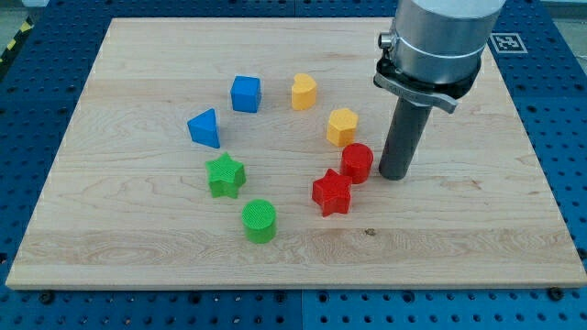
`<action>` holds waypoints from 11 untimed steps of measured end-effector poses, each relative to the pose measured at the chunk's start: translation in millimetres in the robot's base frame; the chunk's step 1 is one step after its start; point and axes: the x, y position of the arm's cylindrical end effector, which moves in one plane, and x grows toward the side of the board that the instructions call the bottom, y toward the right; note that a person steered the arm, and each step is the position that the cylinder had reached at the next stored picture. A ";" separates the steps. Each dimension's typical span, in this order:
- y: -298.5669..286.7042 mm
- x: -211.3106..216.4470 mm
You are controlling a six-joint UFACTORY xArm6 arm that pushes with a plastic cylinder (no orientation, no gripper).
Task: Push the red circle into the red star
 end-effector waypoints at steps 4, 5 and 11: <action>-9.8 4.1; -8.7 -4.5; -21.3 -32.5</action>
